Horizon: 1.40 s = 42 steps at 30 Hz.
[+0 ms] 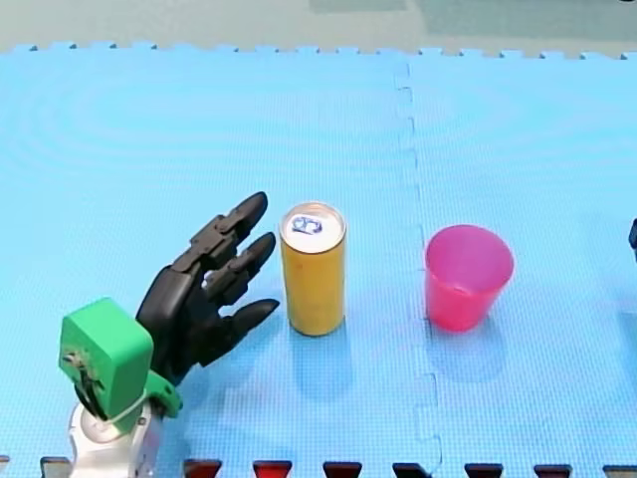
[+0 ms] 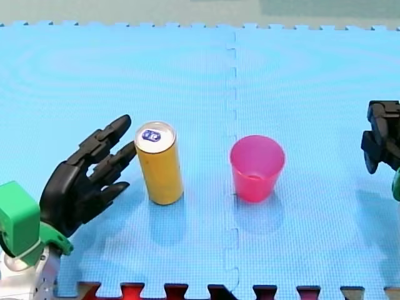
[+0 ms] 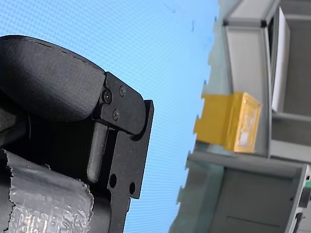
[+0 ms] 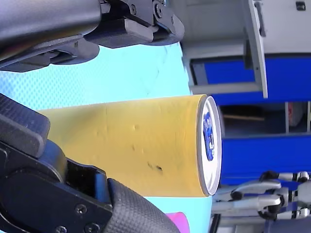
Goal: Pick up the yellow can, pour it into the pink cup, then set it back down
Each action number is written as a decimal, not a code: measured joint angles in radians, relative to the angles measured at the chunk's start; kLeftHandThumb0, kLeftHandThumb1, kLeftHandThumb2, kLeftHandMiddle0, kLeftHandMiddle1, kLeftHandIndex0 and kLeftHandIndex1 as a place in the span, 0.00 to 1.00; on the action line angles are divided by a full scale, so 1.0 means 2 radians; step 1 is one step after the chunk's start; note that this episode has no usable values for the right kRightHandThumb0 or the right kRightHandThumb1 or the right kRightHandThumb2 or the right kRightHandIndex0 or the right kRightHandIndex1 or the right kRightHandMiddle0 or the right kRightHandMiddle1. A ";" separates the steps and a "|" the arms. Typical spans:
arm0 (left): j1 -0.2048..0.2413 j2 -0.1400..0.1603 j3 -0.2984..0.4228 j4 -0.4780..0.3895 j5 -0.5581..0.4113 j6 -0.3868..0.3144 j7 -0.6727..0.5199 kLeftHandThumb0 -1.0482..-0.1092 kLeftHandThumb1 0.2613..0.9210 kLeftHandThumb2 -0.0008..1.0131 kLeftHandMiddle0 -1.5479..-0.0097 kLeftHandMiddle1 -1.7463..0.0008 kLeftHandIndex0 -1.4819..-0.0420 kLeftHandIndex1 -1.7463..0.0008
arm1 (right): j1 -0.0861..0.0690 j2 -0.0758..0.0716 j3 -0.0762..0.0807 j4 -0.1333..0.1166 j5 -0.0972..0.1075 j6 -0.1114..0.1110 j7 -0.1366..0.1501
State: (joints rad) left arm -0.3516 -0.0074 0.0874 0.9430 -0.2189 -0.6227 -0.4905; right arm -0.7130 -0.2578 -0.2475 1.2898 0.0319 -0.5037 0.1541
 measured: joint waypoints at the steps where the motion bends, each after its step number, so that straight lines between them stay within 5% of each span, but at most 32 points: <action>1: 0.000 -0.001 0.001 -0.001 0.000 0.002 -0.001 0.00 0.79 0.00 0.79 1.00 0.82 0.99 | 0.000 0.000 0.000 0.000 0.000 0.000 0.000; 14: -0.006 -0.003 0.004 0.000 0.018 0.013 -0.005 0.02 0.68 0.00 0.84 1.00 0.84 1.00 | 0.000 0.000 -0.001 0.000 0.001 0.001 0.002; 25: -0.008 -0.010 -0.005 -0.005 0.034 0.014 0.011 0.00 0.68 0.00 0.85 1.00 0.86 1.00 | 0.000 -0.001 0.000 0.000 0.000 0.001 0.002; 42: -0.031 -0.028 -0.047 0.004 0.120 -0.013 0.117 0.06 0.62 0.00 0.88 1.00 0.90 1.00 | 0.002 0.000 -0.002 -0.002 0.002 0.000 0.004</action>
State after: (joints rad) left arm -0.4129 -0.0629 -0.0074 0.9520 0.0217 -0.6493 -0.2567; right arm -0.7098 -0.2580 -0.2525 1.2866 0.0369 -0.5033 0.1611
